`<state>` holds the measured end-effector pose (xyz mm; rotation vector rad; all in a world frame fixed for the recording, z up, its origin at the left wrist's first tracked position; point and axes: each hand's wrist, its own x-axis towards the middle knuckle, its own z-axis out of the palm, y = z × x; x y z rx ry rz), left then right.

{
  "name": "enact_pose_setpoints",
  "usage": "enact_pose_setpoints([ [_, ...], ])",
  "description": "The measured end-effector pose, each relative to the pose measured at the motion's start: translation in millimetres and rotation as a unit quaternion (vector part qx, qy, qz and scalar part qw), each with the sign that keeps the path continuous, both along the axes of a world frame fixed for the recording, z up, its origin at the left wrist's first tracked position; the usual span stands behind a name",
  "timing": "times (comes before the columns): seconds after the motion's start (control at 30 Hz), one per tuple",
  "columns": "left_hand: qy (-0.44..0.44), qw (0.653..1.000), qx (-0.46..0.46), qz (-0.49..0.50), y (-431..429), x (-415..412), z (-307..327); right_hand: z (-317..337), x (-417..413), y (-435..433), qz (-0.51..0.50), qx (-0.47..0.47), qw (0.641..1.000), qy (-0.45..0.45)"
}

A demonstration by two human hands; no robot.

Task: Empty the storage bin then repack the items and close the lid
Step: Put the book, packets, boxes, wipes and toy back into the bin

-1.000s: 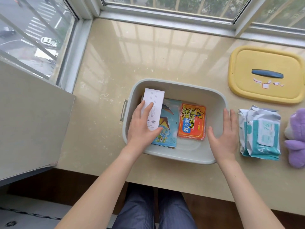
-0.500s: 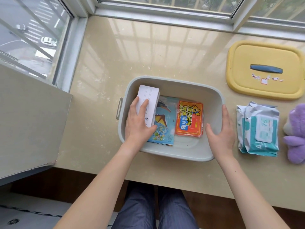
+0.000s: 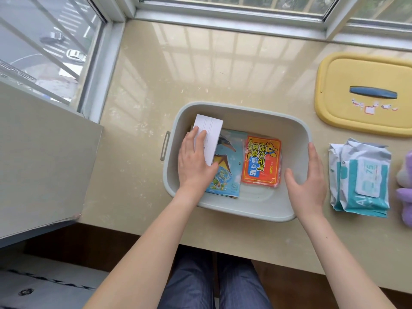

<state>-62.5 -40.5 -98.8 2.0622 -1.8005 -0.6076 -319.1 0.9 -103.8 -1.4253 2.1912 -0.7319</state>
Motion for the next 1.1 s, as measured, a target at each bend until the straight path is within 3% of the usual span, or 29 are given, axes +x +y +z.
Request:
enact_pose_setpoints([
  [0.37,-0.031,0.999,-0.007,0.031,1,0,0,3,1,0,0.001,0.002,1.000,-0.003],
  [0.57,-0.030,0.992,-0.079,-0.093,0,13,6,5,2,0,0.001,0.002,1.000,0.001],
  [0.7,-0.077,0.979,-0.064,-0.180,-10,24,2,5,2,0,0.000,0.001,1.000,-0.002],
  [0.87,-0.102,0.984,-0.040,-0.142,-7,21,-3,4,2,0,0.000,0.005,1.000,0.003],
  [1.1,-0.066,0.991,-0.007,-0.119,-3,18,17,11,3,0,0.019,0.024,1.000,0.006],
])
